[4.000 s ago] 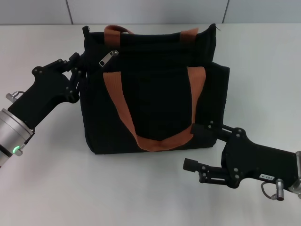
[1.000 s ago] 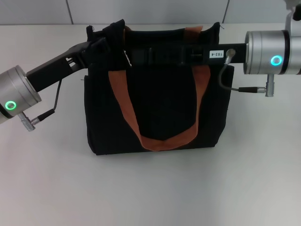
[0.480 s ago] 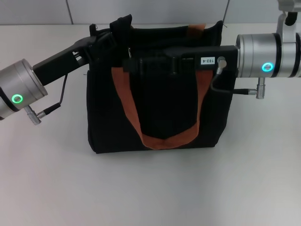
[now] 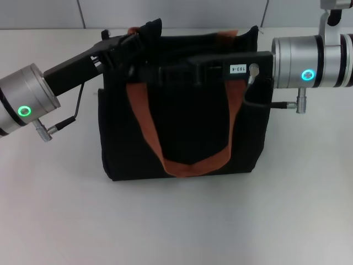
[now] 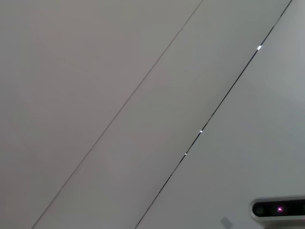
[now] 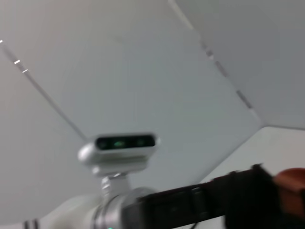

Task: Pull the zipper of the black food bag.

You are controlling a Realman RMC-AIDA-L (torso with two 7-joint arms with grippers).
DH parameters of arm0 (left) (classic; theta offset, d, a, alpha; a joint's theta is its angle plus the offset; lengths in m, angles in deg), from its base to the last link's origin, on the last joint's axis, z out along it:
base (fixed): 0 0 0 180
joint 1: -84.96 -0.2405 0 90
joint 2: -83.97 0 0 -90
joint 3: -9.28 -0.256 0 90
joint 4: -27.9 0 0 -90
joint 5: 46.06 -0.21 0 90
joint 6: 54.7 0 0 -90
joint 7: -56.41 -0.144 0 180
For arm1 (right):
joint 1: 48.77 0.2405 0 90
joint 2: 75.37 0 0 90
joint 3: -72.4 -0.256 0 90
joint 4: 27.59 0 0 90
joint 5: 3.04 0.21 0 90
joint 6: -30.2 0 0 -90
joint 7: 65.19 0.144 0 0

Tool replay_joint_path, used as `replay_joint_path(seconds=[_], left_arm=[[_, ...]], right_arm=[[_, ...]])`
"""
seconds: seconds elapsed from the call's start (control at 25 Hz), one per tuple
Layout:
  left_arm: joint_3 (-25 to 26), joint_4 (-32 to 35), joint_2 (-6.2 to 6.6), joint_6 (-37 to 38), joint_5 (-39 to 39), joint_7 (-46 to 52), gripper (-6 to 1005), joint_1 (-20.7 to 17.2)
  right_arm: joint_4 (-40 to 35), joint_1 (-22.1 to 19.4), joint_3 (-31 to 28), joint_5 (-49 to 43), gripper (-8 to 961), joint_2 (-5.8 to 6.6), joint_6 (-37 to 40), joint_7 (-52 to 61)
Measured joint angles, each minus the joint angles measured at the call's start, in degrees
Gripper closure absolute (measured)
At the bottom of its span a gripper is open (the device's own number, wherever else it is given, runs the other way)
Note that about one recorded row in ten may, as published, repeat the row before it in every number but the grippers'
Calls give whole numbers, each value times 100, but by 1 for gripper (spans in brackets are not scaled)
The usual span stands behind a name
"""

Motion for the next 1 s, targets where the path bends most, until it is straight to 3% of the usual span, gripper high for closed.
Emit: replay_joint_path(seconds=[1.0], left_arm=[[25,146,-7,109,38,-4,974,101]], right_arm=[[-10,-128,43,-1,132,22,-131,229]])
